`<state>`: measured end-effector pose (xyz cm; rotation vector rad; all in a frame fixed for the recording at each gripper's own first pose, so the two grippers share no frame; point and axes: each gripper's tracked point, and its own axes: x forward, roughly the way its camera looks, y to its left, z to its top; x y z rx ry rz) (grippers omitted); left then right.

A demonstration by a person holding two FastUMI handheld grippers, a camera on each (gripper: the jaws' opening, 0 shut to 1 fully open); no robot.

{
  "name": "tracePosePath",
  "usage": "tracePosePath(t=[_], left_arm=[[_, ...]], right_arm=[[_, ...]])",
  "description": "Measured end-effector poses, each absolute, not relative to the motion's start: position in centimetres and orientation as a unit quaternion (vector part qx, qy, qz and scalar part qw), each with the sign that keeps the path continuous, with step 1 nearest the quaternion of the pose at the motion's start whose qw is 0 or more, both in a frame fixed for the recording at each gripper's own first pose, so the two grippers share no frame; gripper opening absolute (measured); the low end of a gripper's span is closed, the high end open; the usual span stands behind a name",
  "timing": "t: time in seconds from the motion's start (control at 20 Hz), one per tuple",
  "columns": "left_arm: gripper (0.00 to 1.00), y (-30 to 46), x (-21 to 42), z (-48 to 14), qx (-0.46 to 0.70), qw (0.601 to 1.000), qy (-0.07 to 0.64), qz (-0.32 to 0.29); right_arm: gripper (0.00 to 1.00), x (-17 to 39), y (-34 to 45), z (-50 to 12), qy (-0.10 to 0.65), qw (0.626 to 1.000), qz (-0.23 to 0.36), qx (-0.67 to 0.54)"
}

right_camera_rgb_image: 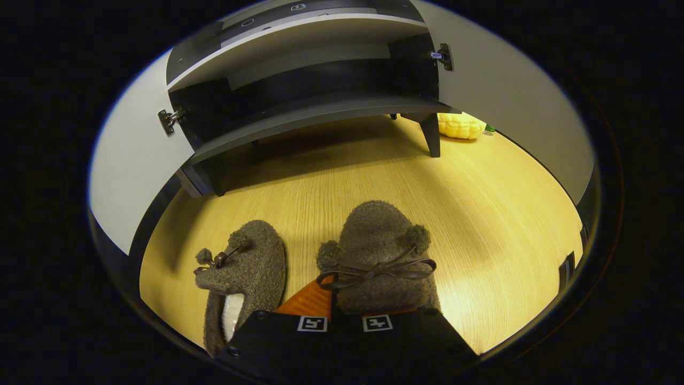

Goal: Grab one shoe with the right hand and put it into the shoe cabinet, grab the other shoe with the left hand and put it into the shoe cabinet; then close the right door with the right hand and the left door with the left hand.

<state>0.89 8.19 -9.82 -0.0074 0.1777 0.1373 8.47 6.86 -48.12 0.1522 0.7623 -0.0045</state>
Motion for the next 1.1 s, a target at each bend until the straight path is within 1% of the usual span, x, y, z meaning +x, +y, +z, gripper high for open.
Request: tracePosePath(t=[0.15,0.4,0.55,0.75,0.85,1.1], left_arm=[[0.94,8.1,1.1,-10.0,-0.005,0.994,0.09,0.068],[0.94,7.3,1.6,-10.1,-0.003,0.994,0.093,0.057],[0.94,6.8,1.9,-9.3,-0.001,0.995,0.081,0.052],[0.94,5.8,2.1,-8.8,-0.008,0.996,0.074,0.037],[0.94,5.1,2.2,-8.7,-0.01,0.997,0.074,0.029],[0.94,3.9,2.3,-8.4,-0.013,0.997,0.073,0.015]], right_arm=[[0.09,8.2,6.7,-46.8,0.371,0.925,0.011,0.077],[0.09,8.3,5.7,-41.2,0.349,0.934,0.036,0.065],[0.09,8.3,5.6,-35.5,0.337,0.937,0.054,0.077],[0.09,9.1,5.0,-26.4,0.313,0.944,0.062,0.079],[0.09,10.2,4.7,-22.0,0.298,0.949,0.062,0.079],[0.1,14.1,5.4,-13.9,0.282,0.953,0.072,0.08]])
